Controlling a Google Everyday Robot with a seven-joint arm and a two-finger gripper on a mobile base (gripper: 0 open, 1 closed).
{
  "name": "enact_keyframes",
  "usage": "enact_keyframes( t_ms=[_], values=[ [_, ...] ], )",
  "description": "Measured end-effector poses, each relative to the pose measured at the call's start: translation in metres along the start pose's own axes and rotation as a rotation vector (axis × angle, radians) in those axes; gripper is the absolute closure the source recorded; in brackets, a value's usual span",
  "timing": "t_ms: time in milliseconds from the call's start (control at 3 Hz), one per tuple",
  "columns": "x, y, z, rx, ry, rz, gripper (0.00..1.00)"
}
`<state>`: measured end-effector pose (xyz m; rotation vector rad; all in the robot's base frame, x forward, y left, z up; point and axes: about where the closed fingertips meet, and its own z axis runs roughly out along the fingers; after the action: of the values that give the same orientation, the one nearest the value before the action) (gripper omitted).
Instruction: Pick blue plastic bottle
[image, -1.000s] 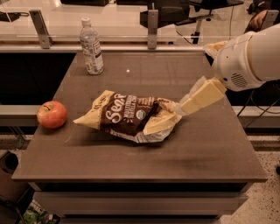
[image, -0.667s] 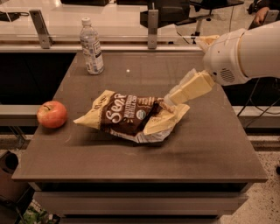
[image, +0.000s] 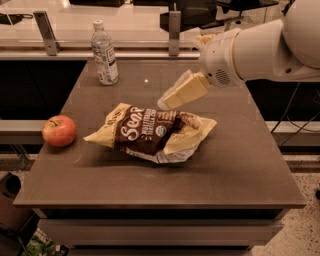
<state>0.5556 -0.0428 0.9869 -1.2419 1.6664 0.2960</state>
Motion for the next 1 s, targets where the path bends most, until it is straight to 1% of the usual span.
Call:
enact_keyframes(
  t_ms=[333,667,1000],
  values=[
    [0.000,0.000,0.000,0.000,0.000,0.000,0.00],
    [-0.001,-0.008,0.008,0.020,-0.024,0.004,0.00],
    [-0.001,-0.018,0.021,0.056,-0.050,0.020,0.00]
  ],
)
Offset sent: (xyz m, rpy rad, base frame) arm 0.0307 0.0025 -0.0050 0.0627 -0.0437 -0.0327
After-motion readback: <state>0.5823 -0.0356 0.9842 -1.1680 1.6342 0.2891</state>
